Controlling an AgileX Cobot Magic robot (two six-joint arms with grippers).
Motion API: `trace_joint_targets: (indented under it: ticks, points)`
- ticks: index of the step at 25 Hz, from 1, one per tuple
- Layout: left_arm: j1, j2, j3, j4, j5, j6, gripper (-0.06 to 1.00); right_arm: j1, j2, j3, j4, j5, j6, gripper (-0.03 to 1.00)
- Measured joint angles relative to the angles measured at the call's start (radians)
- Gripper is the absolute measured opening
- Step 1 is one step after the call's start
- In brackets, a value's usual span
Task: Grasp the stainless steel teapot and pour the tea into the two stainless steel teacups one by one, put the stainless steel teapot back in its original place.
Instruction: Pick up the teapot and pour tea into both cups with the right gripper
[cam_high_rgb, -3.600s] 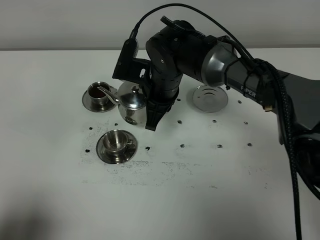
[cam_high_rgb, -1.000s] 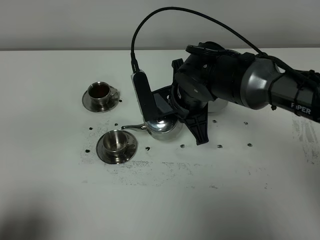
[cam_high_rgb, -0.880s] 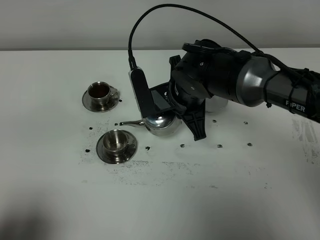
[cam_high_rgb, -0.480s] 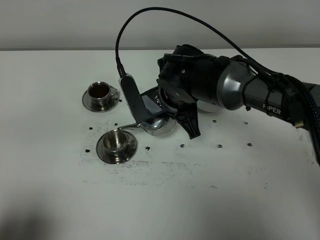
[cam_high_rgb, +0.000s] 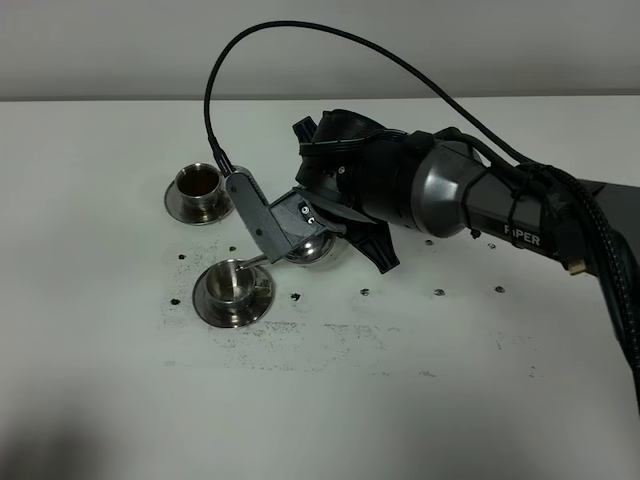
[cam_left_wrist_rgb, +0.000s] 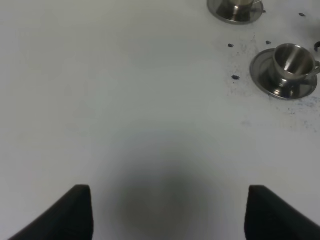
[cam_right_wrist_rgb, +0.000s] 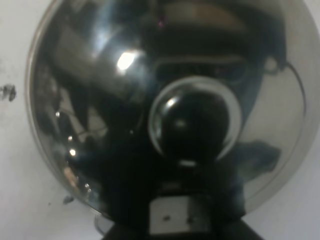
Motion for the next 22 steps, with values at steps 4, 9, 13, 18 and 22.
trace_joint_targets:
  ticks: [4, 9, 13, 18, 22]
  points:
    - [0.000, 0.000, 0.000, 0.000, 0.000, 0.000, 0.61, 0.013, 0.019, -0.001, -0.032, -0.002, 0.002, 0.18]
    - [0.000, 0.000, 0.000, 0.000, 0.000, 0.000, 0.61, 0.025, 0.037, -0.004, -0.077, -0.004, 0.016, 0.18]
    - [0.000, 0.000, 0.000, 0.000, 0.000, 0.000, 0.61, 0.032, 0.037, -0.016, -0.116, -0.013, 0.027, 0.18]
    - [0.000, 0.000, 0.000, 0.000, 0.000, 0.000, 0.61, 0.044, 0.037, -0.018, -0.159, -0.023, 0.028, 0.18]
    - [0.000, 0.000, 0.000, 0.000, 0.000, 0.000, 0.61, 0.054, 0.037, -0.018, -0.203, -0.027, 0.028, 0.18]
